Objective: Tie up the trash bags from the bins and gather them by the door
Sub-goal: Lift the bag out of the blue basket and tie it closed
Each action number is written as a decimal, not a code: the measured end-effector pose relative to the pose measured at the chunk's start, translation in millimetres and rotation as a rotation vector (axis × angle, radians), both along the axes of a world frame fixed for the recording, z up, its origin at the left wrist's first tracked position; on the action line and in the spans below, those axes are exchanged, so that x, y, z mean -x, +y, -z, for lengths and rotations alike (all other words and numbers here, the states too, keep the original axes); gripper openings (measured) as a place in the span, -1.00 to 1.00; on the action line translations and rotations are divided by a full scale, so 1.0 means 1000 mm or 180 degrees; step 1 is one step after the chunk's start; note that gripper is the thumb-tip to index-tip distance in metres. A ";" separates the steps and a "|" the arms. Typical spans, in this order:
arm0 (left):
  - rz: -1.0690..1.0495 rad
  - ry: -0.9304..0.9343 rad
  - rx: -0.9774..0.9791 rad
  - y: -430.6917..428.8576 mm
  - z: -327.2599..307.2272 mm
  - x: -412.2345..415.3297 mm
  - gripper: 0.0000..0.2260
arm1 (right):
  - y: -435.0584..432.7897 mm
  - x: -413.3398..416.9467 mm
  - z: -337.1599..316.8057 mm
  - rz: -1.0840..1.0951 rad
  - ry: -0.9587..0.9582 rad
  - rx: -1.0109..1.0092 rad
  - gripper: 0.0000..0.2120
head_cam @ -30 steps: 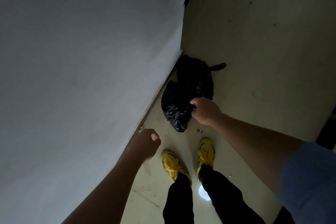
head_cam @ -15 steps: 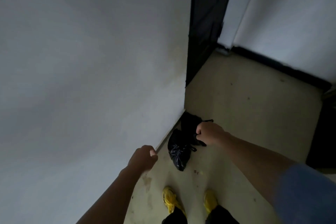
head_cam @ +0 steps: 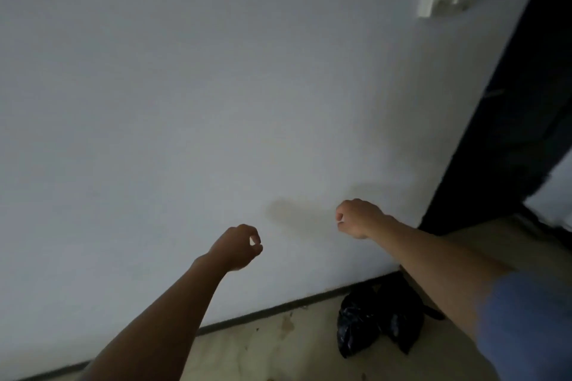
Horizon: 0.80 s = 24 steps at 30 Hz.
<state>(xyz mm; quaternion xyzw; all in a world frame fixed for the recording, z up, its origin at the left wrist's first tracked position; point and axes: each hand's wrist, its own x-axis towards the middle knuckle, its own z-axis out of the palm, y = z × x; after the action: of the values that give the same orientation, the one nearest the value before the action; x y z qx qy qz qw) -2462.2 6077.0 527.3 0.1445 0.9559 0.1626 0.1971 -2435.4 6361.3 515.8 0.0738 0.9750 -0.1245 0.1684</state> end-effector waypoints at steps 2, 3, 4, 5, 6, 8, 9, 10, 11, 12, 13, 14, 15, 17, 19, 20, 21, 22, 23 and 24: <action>-0.0369 0.0087 -0.0025 -0.048 -0.019 -0.015 -0.81 | -0.047 0.017 -0.017 -0.0357 0.0102 -0.0010 -0.71; -0.0542 0.0134 -0.0016 -0.074 -0.027 -0.023 -0.81 | -0.074 0.026 -0.025 -0.0539 0.0145 0.0003 -0.71; -0.0710 0.0181 0.0006 -0.102 -0.035 -0.030 -0.80 | -0.104 0.034 -0.033 -0.0729 0.0192 0.0018 -0.71; -0.0881 0.0228 0.0036 -0.130 -0.042 -0.038 -0.80 | -0.135 0.040 -0.040 -0.0925 0.0244 0.0035 -0.71; -0.1061 0.0266 0.0063 -0.158 -0.049 -0.047 -0.79 | -0.167 0.046 -0.048 -0.1126 0.0298 0.0053 -0.71; -0.1417 0.0335 0.0107 -0.217 -0.061 -0.067 -0.79 | -0.236 0.054 -0.062 -0.1527 0.0398 0.0094 -0.72; -0.1591 0.0370 0.0129 -0.247 -0.066 -0.077 -0.80 | -0.271 0.057 -0.068 -0.1718 0.0448 0.0109 -0.73; -0.1763 0.0405 0.0155 -0.277 -0.071 -0.089 -0.80 | -0.308 0.059 -0.073 -0.1903 0.0503 0.0121 -0.73; -0.1935 0.0435 0.0185 -0.307 -0.075 -0.101 -0.80 | -0.344 0.060 -0.079 -0.2079 0.0556 0.0139 -0.73; -0.2110 0.0460 0.0225 -0.337 -0.080 -0.114 -0.80 | -0.382 0.059 -0.084 -0.2239 0.0592 0.0173 -0.73; -0.2278 0.0480 0.0270 -0.367 -0.085 -0.126 -0.80 | -0.418 0.057 -0.089 -0.2383 0.0613 0.0212 -0.72; -0.2440 0.0497 0.0312 -0.395 -0.090 -0.139 -0.80 | -0.454 0.055 -0.094 -0.2526 0.0626 0.0246 -0.71; -0.2591 0.0508 0.0347 -0.423 -0.094 -0.154 -0.80 | -0.490 0.050 -0.098 -0.2678 0.0634 0.0278 -0.71; -0.2861 0.0511 0.0406 -0.474 -0.103 -0.185 -0.81 | -0.557 0.037 -0.105 -0.2982 0.0640 0.0341 -0.70; -0.3145 0.0504 0.0469 -0.517 -0.110 -0.216 -0.84 | -0.618 0.022 -0.111 -0.3284 0.0625 0.0388 -0.69; -0.3311 0.0490 0.0477 -0.537 -0.112 -0.232 -0.87 | -0.647 0.014 -0.114 -0.3435 0.0621 0.0410 -0.69; -0.3481 0.0467 0.0471 -0.555 -0.114 -0.247 -0.89 | -0.675 0.006 -0.116 -0.3579 0.0622 0.0434 -0.70; -0.3640 0.0449 0.0466 -0.572 -0.115 -0.262 -0.91 | -0.702 -0.002 -0.119 -0.3715 0.0630 0.0463 -0.70; -0.3784 0.0441 0.0462 -0.587 -0.115 -0.276 -0.92 | -0.729 -0.009 -0.122 -0.3848 0.0642 0.0494 -0.71; -0.3923 0.0445 0.0459 -0.603 -0.114 -0.289 -0.92 | -0.754 -0.018 -0.124 -0.3977 0.0650 0.0524 -0.71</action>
<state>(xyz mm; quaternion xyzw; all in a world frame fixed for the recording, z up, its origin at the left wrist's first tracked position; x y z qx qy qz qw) -2172.7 5474.0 640.9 -0.4370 0.8828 0.1717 0.0134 -2417.8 5606.9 640.1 -0.5341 0.8326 -0.0837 0.1205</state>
